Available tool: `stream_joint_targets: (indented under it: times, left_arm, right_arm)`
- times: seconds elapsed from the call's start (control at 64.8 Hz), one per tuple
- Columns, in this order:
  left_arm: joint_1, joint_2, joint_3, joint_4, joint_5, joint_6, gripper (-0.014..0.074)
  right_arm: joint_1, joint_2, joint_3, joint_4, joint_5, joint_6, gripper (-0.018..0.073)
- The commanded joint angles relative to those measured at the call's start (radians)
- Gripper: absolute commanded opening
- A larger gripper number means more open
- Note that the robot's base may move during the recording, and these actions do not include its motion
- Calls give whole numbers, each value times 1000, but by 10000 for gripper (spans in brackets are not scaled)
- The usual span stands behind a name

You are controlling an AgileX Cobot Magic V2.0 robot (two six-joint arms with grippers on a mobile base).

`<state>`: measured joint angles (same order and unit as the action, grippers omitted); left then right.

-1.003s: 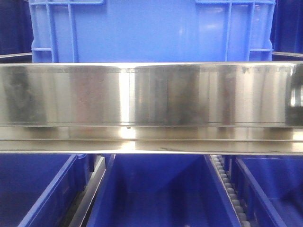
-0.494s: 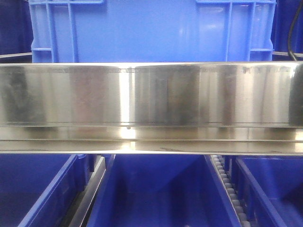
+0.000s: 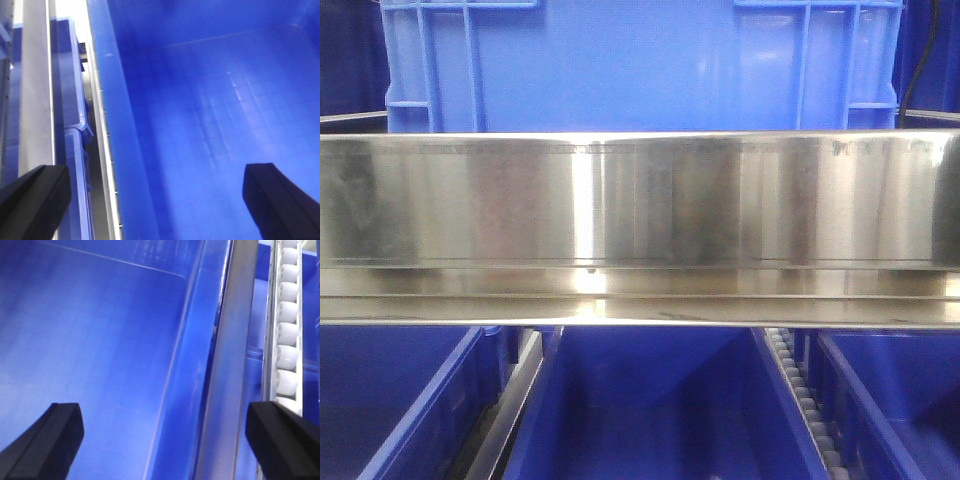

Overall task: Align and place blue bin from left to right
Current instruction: 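Close both grippers on the opposite side rims of the blue bin, then pull the gripped blue bin off the upper shelf toward the robot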

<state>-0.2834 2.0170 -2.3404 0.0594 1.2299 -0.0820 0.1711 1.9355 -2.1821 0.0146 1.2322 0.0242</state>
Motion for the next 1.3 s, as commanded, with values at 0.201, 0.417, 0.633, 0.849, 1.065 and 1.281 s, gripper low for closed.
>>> stream_joint_targets:
  times: [0.201, 0.417, 0.633, 0.849, 1.065, 1.281]
  left_arm:
    - [-6, 24, -5, -9, -9, -8, 601]
    - [-6, 30, -5, -9, -9, -8, 601]
    - [-6, 28, -5, -9, -9, -8, 563]
    - [-6, 28, -5, -7, -9, -31, 35]
    - [-6, 28, -5, -7, -9, -31, -111]
    - [-8, 12, -5, -7, -9, -53, -111]
  right_arm:
    - [-1, 8, -9, -15, -11, 1, 568]
    - [-1, 35, -9, -15, -11, 1, 568]
    - [-1, 45, -9, -15, -11, 1, 398]
    - [-1, 47, -9, -15, -11, 16, -81]
    - [-1, 47, -9, -15, -11, 24, -61]
    - [-1, 24, -9, -15, -11, 24, -61]
